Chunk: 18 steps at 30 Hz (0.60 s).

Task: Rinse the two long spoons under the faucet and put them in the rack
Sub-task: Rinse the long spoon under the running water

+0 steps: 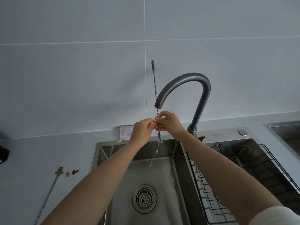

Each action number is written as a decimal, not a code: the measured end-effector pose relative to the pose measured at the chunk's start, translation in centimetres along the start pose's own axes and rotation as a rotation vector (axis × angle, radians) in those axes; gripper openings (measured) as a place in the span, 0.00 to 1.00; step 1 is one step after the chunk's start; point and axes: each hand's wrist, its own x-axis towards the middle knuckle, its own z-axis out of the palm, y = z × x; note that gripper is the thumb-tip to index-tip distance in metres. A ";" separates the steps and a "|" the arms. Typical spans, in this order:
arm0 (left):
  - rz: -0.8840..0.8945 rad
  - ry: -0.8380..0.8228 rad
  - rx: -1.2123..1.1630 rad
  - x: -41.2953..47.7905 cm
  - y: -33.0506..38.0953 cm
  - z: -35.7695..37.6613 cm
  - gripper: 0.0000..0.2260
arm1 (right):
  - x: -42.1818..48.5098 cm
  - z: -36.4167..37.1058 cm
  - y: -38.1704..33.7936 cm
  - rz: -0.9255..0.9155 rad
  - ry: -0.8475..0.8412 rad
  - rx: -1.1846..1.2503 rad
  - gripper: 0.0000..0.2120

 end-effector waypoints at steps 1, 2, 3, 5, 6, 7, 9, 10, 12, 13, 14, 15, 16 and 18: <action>-0.013 -0.018 -0.037 0.0 0.2 0.2 0.11 | -0.1 -0.2 0.1 0.000 0.017 -0.005 0.08; -0.021 -0.035 -0.071 0.1 0.5 0.5 0.11 | -0.2 -0.3 0.1 -0.001 0.032 -0.008 0.09; -0.035 -0.052 -0.094 0.2 0.6 0.7 0.12 | -0.3 -0.4 0.2 -0.005 0.042 -0.009 0.09; -0.069 -0.044 -0.115 0.5 0.8 1.1 0.12 | -0.5 -0.4 0.3 -0.020 0.060 -0.014 0.10; -0.080 -0.029 -0.125 0.6 0.8 1.2 0.12 | -0.5 -0.3 0.4 -0.027 0.071 -0.010 0.10; -0.091 -0.012 -0.145 0.8 0.9 1.3 0.12 | -0.5 -0.2 0.4 -0.032 0.084 0.000 0.09; -0.125 0.007 -0.215 1.0 1.0 1.5 0.12 | -0.4 0.0 0.6 -0.039 0.108 0.021 0.09; -0.142 0.007 -0.250 1.1 1.0 1.6 0.11 | -0.4 0.1 0.7 -0.041 0.120 0.024 0.10; -0.170 0.002 -0.286 1.2 1.0 1.6 0.11 | -0.4 0.2 0.7 -0.046 0.139 0.010 0.12; -0.178 0.001 -0.294 1.3 0.9 1.6 0.10 | -0.5 0.2 0.7 -0.051 0.140 0.006 0.12; -0.186 -0.005 -0.300 1.3 0.8 1.6 0.10 | -0.6 0.3 0.7 -0.058 0.138 0.008 0.11; -0.191 -0.018 -0.301 1.4 0.8 1.6 0.11 | -0.7 0.3 0.6 -0.066 0.133 0.013 0.10; -0.191 -0.036 -0.297 1.4 0.7 1.6 0.12 | -0.8 0.3 0.5 -0.073 0.127 0.017 0.08; -0.183 -0.069 -0.281 1.5 0.5 1.6 0.13 | -0.7 0.3 0.5 -0.079 0.115 0.021 0.08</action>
